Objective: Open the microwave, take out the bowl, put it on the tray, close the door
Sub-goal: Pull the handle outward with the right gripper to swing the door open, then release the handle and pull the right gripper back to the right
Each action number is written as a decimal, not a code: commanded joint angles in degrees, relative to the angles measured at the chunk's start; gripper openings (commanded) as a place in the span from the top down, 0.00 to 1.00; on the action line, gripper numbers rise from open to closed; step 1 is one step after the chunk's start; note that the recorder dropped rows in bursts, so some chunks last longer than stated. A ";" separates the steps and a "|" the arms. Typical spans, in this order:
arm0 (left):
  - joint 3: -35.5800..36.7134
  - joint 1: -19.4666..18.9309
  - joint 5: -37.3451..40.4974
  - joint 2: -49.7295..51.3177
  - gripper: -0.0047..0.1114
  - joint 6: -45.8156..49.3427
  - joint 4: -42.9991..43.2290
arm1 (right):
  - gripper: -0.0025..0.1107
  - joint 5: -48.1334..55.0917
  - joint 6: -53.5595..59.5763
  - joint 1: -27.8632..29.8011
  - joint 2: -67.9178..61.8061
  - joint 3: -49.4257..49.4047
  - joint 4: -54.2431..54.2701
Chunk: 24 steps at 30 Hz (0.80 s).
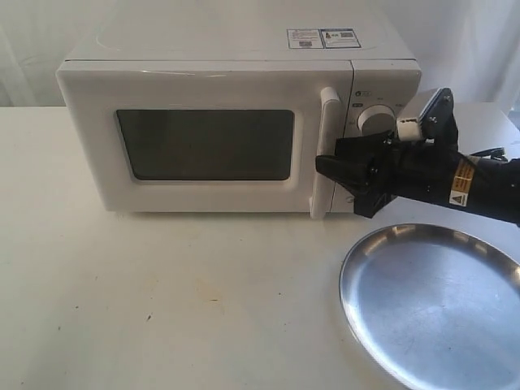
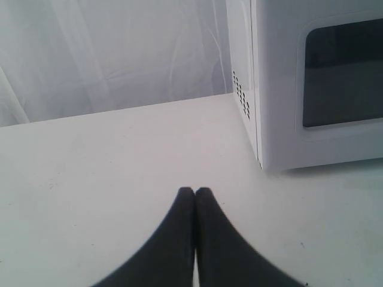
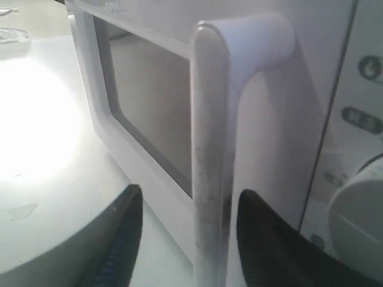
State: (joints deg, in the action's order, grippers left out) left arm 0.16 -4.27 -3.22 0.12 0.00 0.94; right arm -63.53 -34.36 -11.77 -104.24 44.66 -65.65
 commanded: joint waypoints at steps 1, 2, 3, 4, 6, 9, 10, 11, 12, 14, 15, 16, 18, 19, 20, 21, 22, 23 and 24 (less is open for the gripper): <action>-0.16 0.07 -0.22 -0.12 0.96 0.00 -0.44 | 0.57 2.89 -0.38 -2.84 0.02 1.47 -0.36; -0.16 0.07 -0.22 -0.12 0.96 0.00 -0.44 | 0.57 4.62 -0.38 -3.77 0.02 1.96 -0.05; -0.16 0.07 -0.22 -0.12 0.96 0.00 -0.44 | 0.57 6.52 -0.38 -4.62 0.02 2.30 0.53; -0.16 0.07 -0.22 -0.12 0.96 0.00 -0.44 | 0.57 7.82 -0.38 -5.28 -0.10 2.74 1.30; -0.16 0.07 -0.22 -0.12 0.96 0.00 -0.44 | 0.59 9.57 -0.27 -6.25 -0.32 3.50 3.21; -0.16 0.07 -0.22 -0.12 0.96 0.00 -0.44 | 0.78 9.41 0.93 -6.50 -0.46 3.88 3.89; -0.16 0.07 -0.22 -0.12 0.96 0.00 -0.44 | 0.87 9.29 1.22 -6.50 -0.46 3.88 3.89; -0.16 0.07 -0.22 -0.12 0.96 0.00 -0.44 | 0.98 9.29 1.59 -6.50 -0.46 3.88 3.89; -0.16 0.07 -0.22 -0.12 0.96 0.00 -0.44 | 0.98 9.29 2.29 -6.50 -0.46 3.88 3.68; -0.16 0.07 -0.22 -0.12 0.96 0.00 -0.44 | 0.98 9.29 3.19 -6.50 -0.46 3.88 2.68; -0.16 0.07 -0.22 -0.12 0.96 0.00 -0.44 | 0.98 8.84 3.19 -6.50 -0.46 3.88 1.50; -0.16 0.07 -0.22 -0.12 0.96 0.00 -0.44 | 0.98 7.48 3.19 -6.50 -0.46 3.88 -0.74; -0.16 0.07 -0.22 -0.12 0.96 0.00 -0.44 | 0.98 3.80 2.93 -6.50 -0.46 3.88 -5.32; -0.16 0.07 -0.22 -0.12 0.96 0.00 -0.44 | 0.98 1.33 2.64 -6.50 -0.46 3.88 -7.23; -0.16 0.07 -0.22 -0.12 0.96 0.00 -0.44 | 0.98 -0.88 2.54 -6.50 -0.46 3.88 -8.51; -0.16 0.07 -0.22 -0.12 0.96 0.00 -0.44 | 0.98 -3.82 2.42 -6.50 -0.46 3.88 -9.99; -0.16 0.07 -0.22 -0.12 0.96 0.00 -0.44 | 0.98 -6.43 2.42 -6.50 -0.46 3.88 -11.48; -0.16 0.07 -0.22 -0.12 0.96 0.00 -0.44 | 0.98 -6.43 2.30 -6.50 -0.46 3.88 -13.03; -0.16 0.07 -0.22 -0.12 0.96 0.00 -0.44 | 0.98 -6.43 2.03 -6.50 -0.46 3.88 -14.62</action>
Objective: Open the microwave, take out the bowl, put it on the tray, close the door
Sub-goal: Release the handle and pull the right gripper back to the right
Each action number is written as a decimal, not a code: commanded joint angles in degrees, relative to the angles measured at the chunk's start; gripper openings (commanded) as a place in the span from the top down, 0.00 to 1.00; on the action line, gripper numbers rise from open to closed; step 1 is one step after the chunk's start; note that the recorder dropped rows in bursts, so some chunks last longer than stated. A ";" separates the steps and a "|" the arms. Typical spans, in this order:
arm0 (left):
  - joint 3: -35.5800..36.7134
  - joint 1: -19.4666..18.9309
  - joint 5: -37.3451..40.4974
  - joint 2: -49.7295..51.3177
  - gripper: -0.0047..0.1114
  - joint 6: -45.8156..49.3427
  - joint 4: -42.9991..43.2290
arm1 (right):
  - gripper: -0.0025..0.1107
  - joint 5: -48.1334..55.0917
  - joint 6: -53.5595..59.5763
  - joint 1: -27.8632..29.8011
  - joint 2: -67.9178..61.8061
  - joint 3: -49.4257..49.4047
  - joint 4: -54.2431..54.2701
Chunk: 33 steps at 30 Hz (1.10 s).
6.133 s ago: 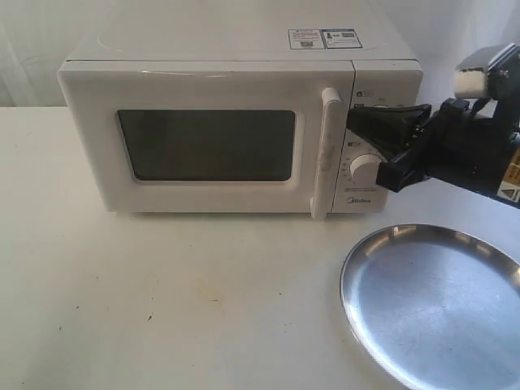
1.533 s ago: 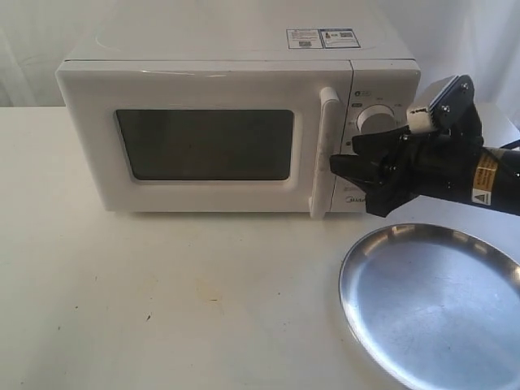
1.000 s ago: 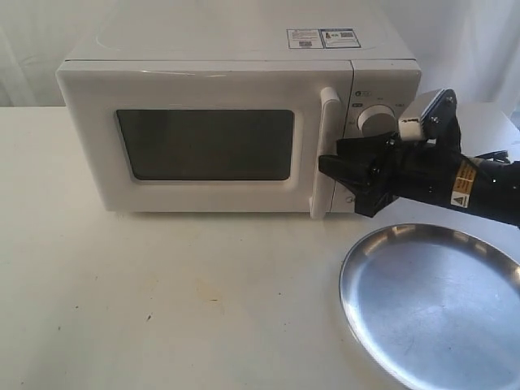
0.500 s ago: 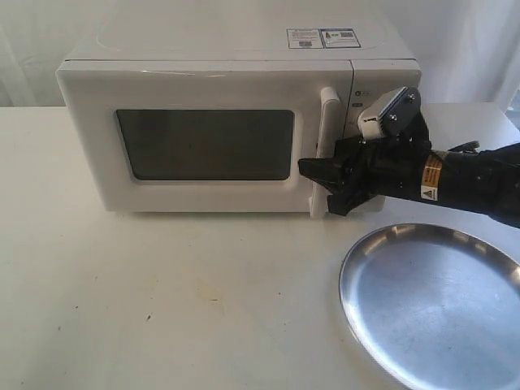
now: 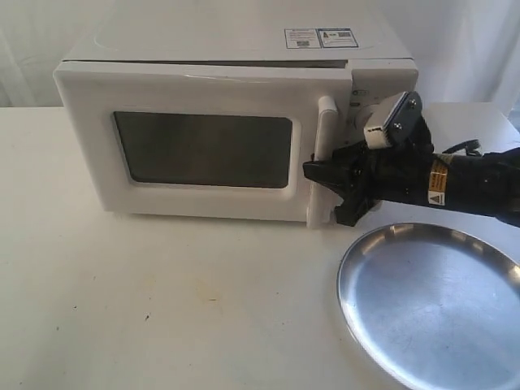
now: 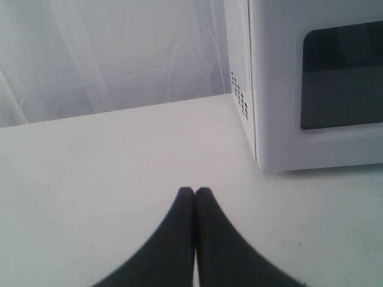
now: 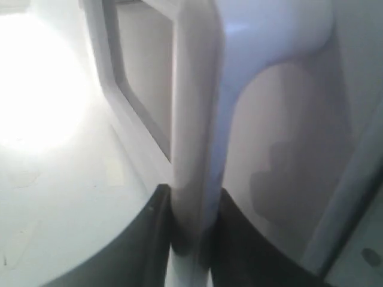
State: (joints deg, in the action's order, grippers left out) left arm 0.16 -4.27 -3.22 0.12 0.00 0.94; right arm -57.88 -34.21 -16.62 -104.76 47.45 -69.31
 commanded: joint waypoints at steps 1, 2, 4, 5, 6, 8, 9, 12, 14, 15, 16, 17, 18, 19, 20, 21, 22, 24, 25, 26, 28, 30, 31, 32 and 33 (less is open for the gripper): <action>-0.16 0.07 -0.22 -0.12 0.96 0.00 -0.44 | 0.98 -12.08 0.94 -1.66 0.24 1.09 -12.00; -0.16 0.07 -0.22 -0.12 0.96 0.00 -0.44 | 0.98 -12.08 0.53 -1.66 0.39 1.09 -12.68; -0.16 0.07 -0.22 -0.12 0.96 0.00 -0.44 | 0.98 -12.08 -0.58 -1.66 0.61 0.98 -13.59; -0.16 0.07 -0.22 -0.12 0.96 0.00 -0.44 | 0.98 -12.08 -0.84 -1.55 0.72 0.57 -13.73; -0.16 0.07 -0.22 -0.12 0.96 0.00 -0.44 | 0.98 -12.08 -0.97 -1.55 1.11 0.18 -14.06; -0.16 0.07 -0.22 -0.12 0.96 0.00 -0.44 | 0.98 -12.08 -2.13 -1.55 1.95 -0.57 -16.01; -0.16 0.07 -0.22 -0.12 0.96 0.00 -0.44 | 0.98 -12.08 -2.24 -1.55 2.74 -1.29 -16.72; -0.16 0.07 -0.22 -0.12 0.96 0.00 -0.44 | 0.98 -10.74 -0.86 -1.55 6.49 -5.07 -14.80; -0.16 0.07 -0.22 -0.12 0.96 0.00 -0.44 | 0.98 -4.19 -0.86 -1.55 9.36 -7.31 -13.00; -0.16 0.07 -0.22 -0.12 0.96 0.00 -0.44 | 0.98 -0.59 -1.15 -1.55 11.27 -8.41 -12.62; -0.16 0.07 -0.22 -0.12 0.96 0.00 -0.44 | 0.98 2.37 -2.76 -1.55 13.12 -9.35 -12.50; -0.16 0.07 -0.22 -0.12 0.96 0.00 -0.44 | 0.98 4.74 -5.42 -1.55 15.07 -10.20 -12.50; -0.16 0.07 -0.22 -0.12 0.96 0.00 -0.44 | 0.98 6.54 -7.83 -1.55 16.97 -10.90 -12.61; -0.16 0.07 -0.22 -0.12 0.96 0.00 -0.44 | 0.98 7.80 -10.28 -1.55 18.91 -11.75 -12.72; -0.16 0.07 -0.22 -0.12 0.96 0.00 -0.44 | 0.98 8.47 -11.85 -1.55 20.82 -12.70 -12.73; -0.16 0.07 -0.22 -0.12 0.96 0.00 -0.44 | 0.98 8.72 -12.72 -1.55 22.33 -13.53 -12.73; -0.16 0.07 -0.22 -0.12 0.96 0.00 -0.44 | 0.98 9.14 -12.72 -1.55 24.32 -14.69 -12.73; -0.16 0.07 -0.22 -0.12 0.96 0.00 -0.44 | 0.98 11.74 -13.03 -1.55 28.65 -16.78 -12.73; -0.16 0.07 -0.22 -0.12 0.96 0.00 -0.44 | 0.98 13.17 -13.92 -1.55 30.44 -17.52 -12.73; -0.16 0.07 -0.22 -0.12 0.96 0.00 -0.44 | 0.98 15.34 -15.31 -1.55 32.57 -18.29 -12.73; -0.16 0.07 -0.22 -0.12 0.96 0.00 -0.44 | 0.98 18.97 -18.77 -1.55 36.97 -19.88 -12.98; -0.16 0.07 -0.22 -0.12 0.96 0.00 -0.44 | 0.98 20.88 -22.11 -1.55 40.83 -21.56 -13.36; -0.16 0.07 -0.22 -0.12 0.96 0.00 -0.44 | 0.98 20.88 -22.95 -1.65 42.86 -22.63 -13.46; -0.16 0.07 -0.22 -0.12 0.96 0.00 -0.44 | 0.98 20.34 -22.97 -1.65 44.84 -23.64 -13.46; -0.16 0.07 -0.22 -0.12 0.96 0.00 -0.44 | 0.98 20.27 -22.97 -1.65 46.34 -24.34 -13.60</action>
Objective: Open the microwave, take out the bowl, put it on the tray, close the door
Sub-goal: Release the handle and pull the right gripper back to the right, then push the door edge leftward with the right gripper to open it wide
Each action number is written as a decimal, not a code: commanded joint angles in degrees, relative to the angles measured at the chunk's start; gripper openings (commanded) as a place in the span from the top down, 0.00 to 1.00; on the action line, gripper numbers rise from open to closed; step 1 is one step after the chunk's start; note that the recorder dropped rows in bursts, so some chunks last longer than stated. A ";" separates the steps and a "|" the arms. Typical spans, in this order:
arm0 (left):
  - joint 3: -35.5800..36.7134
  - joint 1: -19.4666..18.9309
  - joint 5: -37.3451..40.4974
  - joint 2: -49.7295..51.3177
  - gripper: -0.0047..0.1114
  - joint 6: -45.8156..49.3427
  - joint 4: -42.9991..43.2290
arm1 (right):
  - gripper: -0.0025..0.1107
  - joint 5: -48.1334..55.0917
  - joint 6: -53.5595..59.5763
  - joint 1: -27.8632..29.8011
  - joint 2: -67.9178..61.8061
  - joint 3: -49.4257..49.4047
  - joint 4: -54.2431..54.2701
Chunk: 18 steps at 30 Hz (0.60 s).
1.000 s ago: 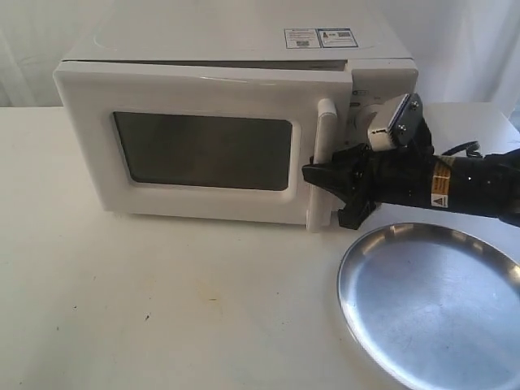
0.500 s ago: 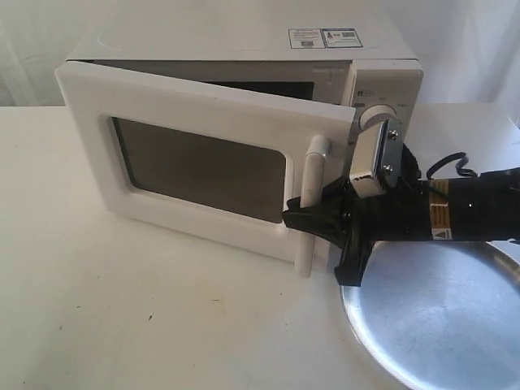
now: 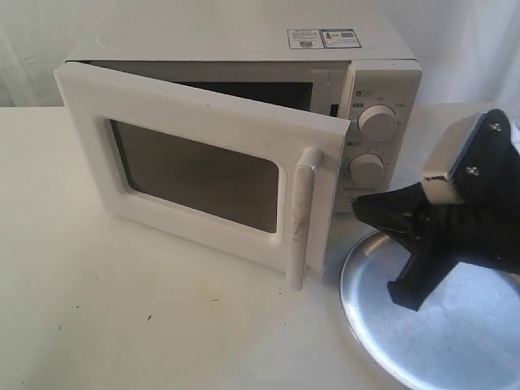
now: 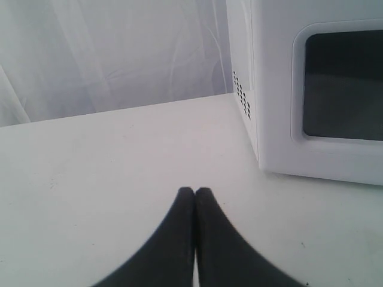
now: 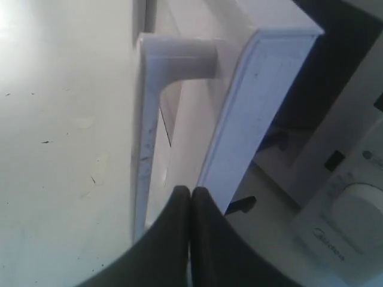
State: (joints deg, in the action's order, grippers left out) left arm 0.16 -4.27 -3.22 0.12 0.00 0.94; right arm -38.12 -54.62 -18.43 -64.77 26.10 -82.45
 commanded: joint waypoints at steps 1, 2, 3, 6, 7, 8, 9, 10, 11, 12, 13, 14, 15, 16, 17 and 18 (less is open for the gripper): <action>-0.16 0.07 -0.22 -0.12 0.96 0.00 -0.44 | 0.98 0.51 -2.80 0.16 8.13 -3.81 -0.47; -0.16 0.07 -0.22 -0.12 0.96 0.00 -0.44 | 0.98 0.97 -3.31 0.16 9.81 -4.46 -0.47; -0.16 0.07 -0.22 -0.12 0.96 0.00 -0.44 | 0.98 1.56 -4.53 0.16 11.37 -4.87 -0.11; -0.16 0.07 -0.22 -0.12 0.96 0.00 -0.44 | 0.98 5.14 -11.96 0.16 14.79 -5.76 1.69; -0.16 0.07 -0.22 -0.12 0.96 0.00 -0.44 | 0.98 6.91 -15.09 0.16 15.52 -6.21 2.58; -0.16 0.07 -0.22 -0.12 0.96 0.00 -0.44 | 0.98 8.49 -16.28 0.16 16.00 -6.74 3.42; -0.16 0.07 -0.22 -0.12 0.96 0.00 -0.44 | 0.98 9.81 -16.22 0.16 16.13 -7.15 4.19; -0.16 0.07 -0.22 -0.12 0.96 0.00 -0.44 | 0.98 11.66 -15.97 0.16 16.13 -7.70 6.02; -0.16 0.07 -0.22 -0.12 0.96 0.00 -0.44 | 0.98 12.91 -15.81 0.16 16.13 -8.09 6.79; -0.16 0.07 -0.22 -0.12 0.96 0.00 -0.44 | 0.98 14.51 -14.27 0.16 16.13 -8.33 8.35; -0.16 0.07 -0.22 -0.12 0.96 0.00 -0.44 | 0.98 15.61 -11.18 0.16 16.13 -8.56 10.07; -0.16 0.07 -0.22 -0.12 0.96 0.00 -0.44 | 0.98 16.38 -7.86 0.16 16.02 -8.56 12.33; -0.16 0.07 -0.22 -0.12 0.96 0.00 -0.44 | 0.98 16.66 -3.23 0.16 16.02 -8.67 16.20; -0.16 0.07 -0.22 -0.12 0.96 0.00 -0.44 | 0.98 16.37 1.48 0.16 16.02 -8.67 20.88; -0.16 0.07 -0.22 -0.12 0.96 0.00 -0.44 | 0.98 15.06 5.18 0.16 16.02 -8.67 25.35; -0.16 0.07 -0.22 -0.12 0.96 0.00 -0.44 | 0.98 13.09 9.40 0.16 15.78 -8.80 29.05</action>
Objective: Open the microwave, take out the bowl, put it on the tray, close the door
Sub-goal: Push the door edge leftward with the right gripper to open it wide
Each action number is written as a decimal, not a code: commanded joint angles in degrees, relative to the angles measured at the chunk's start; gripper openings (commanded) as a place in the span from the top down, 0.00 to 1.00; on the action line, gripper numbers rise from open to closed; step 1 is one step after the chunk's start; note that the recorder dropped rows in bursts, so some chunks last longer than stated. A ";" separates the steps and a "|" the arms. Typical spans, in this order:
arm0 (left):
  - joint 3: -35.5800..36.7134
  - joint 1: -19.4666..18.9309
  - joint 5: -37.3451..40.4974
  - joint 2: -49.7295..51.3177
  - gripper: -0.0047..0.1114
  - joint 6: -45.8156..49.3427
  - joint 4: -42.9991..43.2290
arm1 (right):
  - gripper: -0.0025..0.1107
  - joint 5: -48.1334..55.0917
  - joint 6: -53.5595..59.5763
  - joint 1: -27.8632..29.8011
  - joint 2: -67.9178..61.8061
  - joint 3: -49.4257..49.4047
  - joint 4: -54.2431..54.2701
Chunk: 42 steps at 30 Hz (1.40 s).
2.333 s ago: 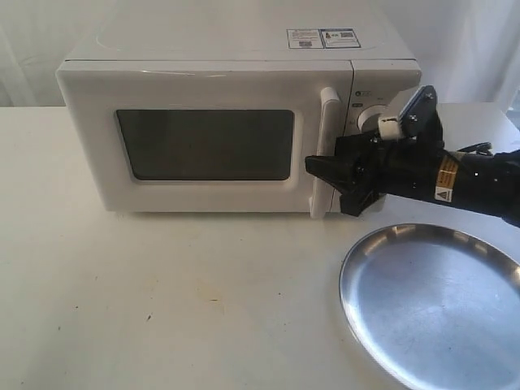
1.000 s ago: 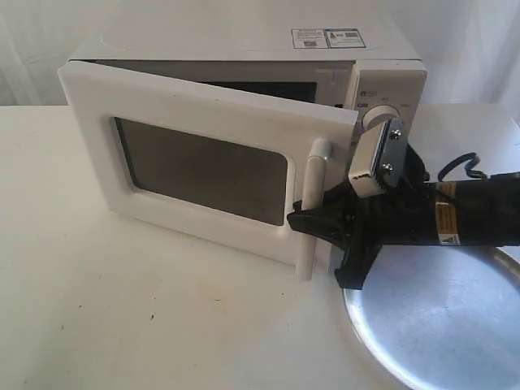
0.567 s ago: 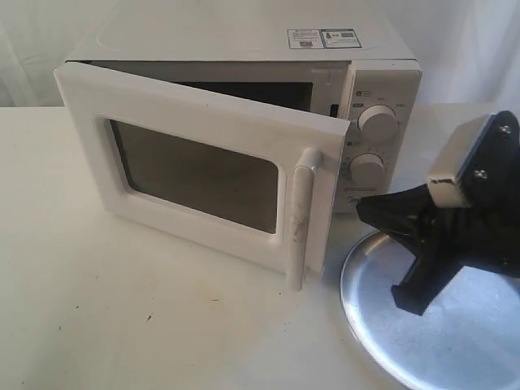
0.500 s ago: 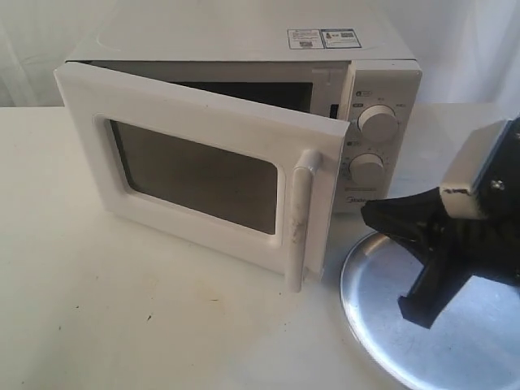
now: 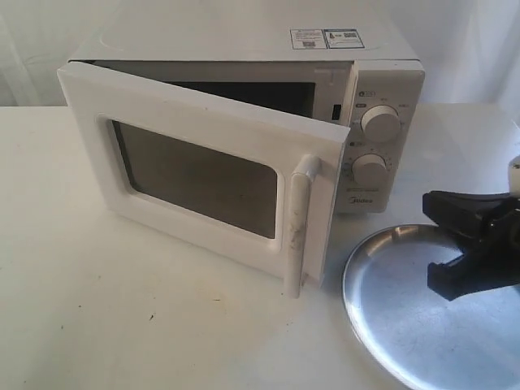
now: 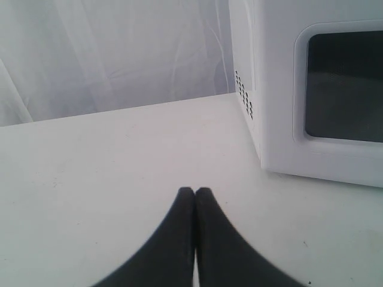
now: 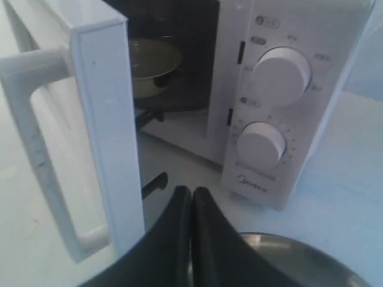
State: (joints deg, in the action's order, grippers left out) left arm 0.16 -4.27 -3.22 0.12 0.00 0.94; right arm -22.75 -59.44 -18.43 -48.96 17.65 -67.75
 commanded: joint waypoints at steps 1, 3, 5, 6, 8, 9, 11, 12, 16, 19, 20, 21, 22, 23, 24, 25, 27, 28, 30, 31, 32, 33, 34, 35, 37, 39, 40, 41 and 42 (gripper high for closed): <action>-0.16 0.07 -0.22 -0.12 0.96 0.00 -0.44 | 0.98 -3.96 17.73 0.16 -0.54 -0.34 17.32; -0.16 0.07 -0.22 -0.12 0.96 0.00 -0.44 | 0.98 -4.95 21.57 0.16 -2.11 -0.34 19.58; -0.16 0.07 -0.22 -0.12 0.96 0.00 -0.44 | 0.98 -5.21 23.79 0.16 -4.89 -0.34 20.09; -0.16 0.07 -0.22 -0.12 0.96 0.00 -0.44 | 0.98 -6.21 25.57 0.16 -6.33 -0.34 21.31; -0.16 0.07 -0.22 -0.12 0.96 0.00 -0.44 | 0.98 -11.86 32.60 0.16 -10.81 -0.34 25.42; -0.16 0.07 -0.22 -0.12 0.96 0.00 -0.44 | 0.98 -14.71 35.00 0.16 -13.30 -0.34 27.24; -0.16 0.07 -0.22 -0.12 0.96 0.00 -0.44 | 0.98 -21.37 38.00 0.16 -18.55 -0.34 31.75; -0.16 0.07 -0.22 -0.12 0.96 0.00 -0.44 | 0.98 -22.97 39.52 0.16 -20.56 -0.34 33.19; -0.16 0.07 -0.22 -0.12 0.96 0.00 -0.44 | 0.98 -28.81 43.62 0.16 -28.96 -0.21 35.63; -0.16 0.07 -0.22 -0.12 0.96 0.00 -0.44 | 0.98 -31.28 44.25 0.16 -33.73 0.67 35.92; -0.16 0.07 -0.22 -0.12 0.96 0.00 -0.44 | 0.98 -31.64 44.25 0.16 -35.02 1.11 35.92; -0.16 0.07 -0.22 -0.12 0.96 0.00 -0.44 | 0.98 -31.78 44.25 0.16 -35.91 1.44 35.92; -0.16 0.07 -0.22 -0.12 0.96 0.00 -0.44 | 0.98 -32.01 44.25 0.16 -36.95 1.86 35.92; -0.16 0.07 -0.22 -0.12 0.96 0.00 -0.44 | 0.98 -32.65 43.86 0.16 -37.83 2.37 35.92; -0.16 0.07 -0.22 -0.12 0.96 0.00 -0.44 | 0.98 -33.42 43.85 0.16 -38.36 2.55 35.92; -0.16 0.07 -0.22 -0.12 0.96 0.00 -0.44 | 0.98 -34.42 43.85 0.16 -38.75 2.63 35.78; -0.16 0.07 -0.22 -0.12 0.96 0.00 -0.44 | 0.98 -34.56 43.85 -0.58 -39.10 2.98 35.78; -0.16 0.07 -0.22 -0.12 0.96 0.00 -0.44 | 0.98 -34.20 43.85 -1.26 -39.10 3.10 35.89; -0.16 0.07 -0.22 -0.12 0.96 0.00 -0.44 | 0.98 -32.47 44.27 -2.64 -39.19 3.88 35.64; -0.16 0.07 -0.22 -0.12 0.96 0.00 -0.44 | 0.98 -30.68 44.40 -3.48 -39.19 4.66 35.64; -0.16 0.07 -0.22 -0.12 0.96 0.00 -0.44 | 0.98 -28.88 44.74 -4.35 -39.19 5.16 35.64; -0.16 0.07 -0.22 -0.12 0.96 0.00 -0.44 | 0.98 -27.62 45.15 -5.13 -39.23 5.67 35.64; -0.16 0.07 -0.22 -0.12 0.96 0.00 -0.44 | 0.98 -27.22 45.25 -5.81 -39.33 5.79 35.56; -0.16 0.07 -0.22 -0.12 0.96 0.00 -0.44 | 0.98 -27.68 45.26 -6.29 -39.46 5.79 35.40; -0.16 0.07 -0.22 -0.12 0.96 0.00 -0.44 | 0.98 -28.72 45.36 -7.16 -39.92 5.79 34.06; -0.16 0.07 -0.22 -0.12 0.96 0.00 -0.44 | 0.98 -29.00 45.36 -7.51 -40.31 5.79 32.90; -0.16 0.07 -0.22 -0.12 0.96 0.00 -0.44 | 0.98 -29.00 45.05 -7.80 -40.44 5.79 31.63; -0.16 0.07 -0.22 -0.12 0.96 0.00 -0.44 | 0.98 -29.00 44.13 -7.78 -40.44 5.79 30.15; -0.16 0.07 -0.22 -0.12 0.96 0.00 -0.44 | 0.98 -29.62 42.15 -7.78 -40.44 5.79 26.40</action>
State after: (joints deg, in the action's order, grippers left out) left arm 0.16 -4.27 -3.22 0.12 0.00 0.94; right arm -51.15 -15.21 -25.79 -89.27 23.30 -35.46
